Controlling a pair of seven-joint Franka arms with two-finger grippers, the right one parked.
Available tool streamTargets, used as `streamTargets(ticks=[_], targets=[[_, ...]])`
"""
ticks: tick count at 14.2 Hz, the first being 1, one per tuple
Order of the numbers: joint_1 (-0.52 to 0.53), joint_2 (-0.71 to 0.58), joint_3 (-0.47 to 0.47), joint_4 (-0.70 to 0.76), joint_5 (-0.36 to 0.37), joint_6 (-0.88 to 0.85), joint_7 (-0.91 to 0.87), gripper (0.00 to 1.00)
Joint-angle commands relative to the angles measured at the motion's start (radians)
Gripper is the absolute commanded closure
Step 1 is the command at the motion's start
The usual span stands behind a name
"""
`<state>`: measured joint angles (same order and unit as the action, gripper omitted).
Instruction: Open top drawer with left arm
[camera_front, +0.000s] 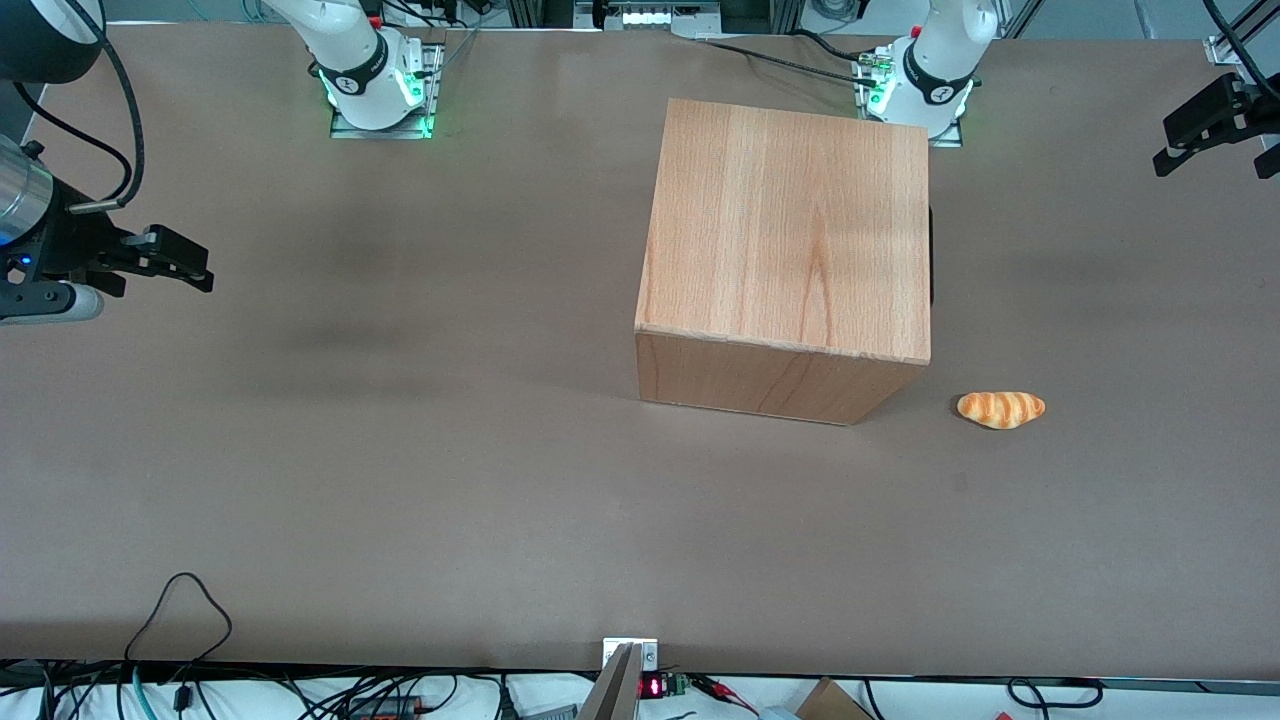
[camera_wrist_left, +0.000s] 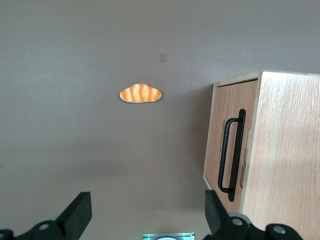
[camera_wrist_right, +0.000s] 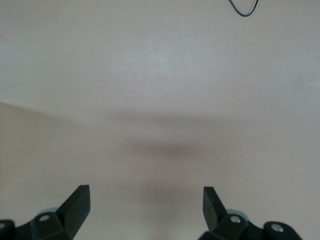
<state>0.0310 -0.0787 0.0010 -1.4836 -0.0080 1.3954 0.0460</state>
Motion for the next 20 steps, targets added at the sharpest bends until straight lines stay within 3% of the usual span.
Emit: streamTargets(ticks=[1, 4, 8, 15, 20], targets=[[-0.011, 0.03, 0.004, 0.0, 0.005, -0.013, -0.009, 0.0], [-0.022, 0.079, 0.002, -0.023, -0.016, -0.01, -0.011, 0.0], [-0.016, 0.108, 0.002, -0.092, -0.121, 0.014, -0.003, 0.0], [-0.022, 0.125, -0.016, -0.323, -0.225, 0.252, -0.002, 0.0], [-0.02, 0.149, -0.018, -0.383, -0.285, 0.304, 0.002, 0.0]])
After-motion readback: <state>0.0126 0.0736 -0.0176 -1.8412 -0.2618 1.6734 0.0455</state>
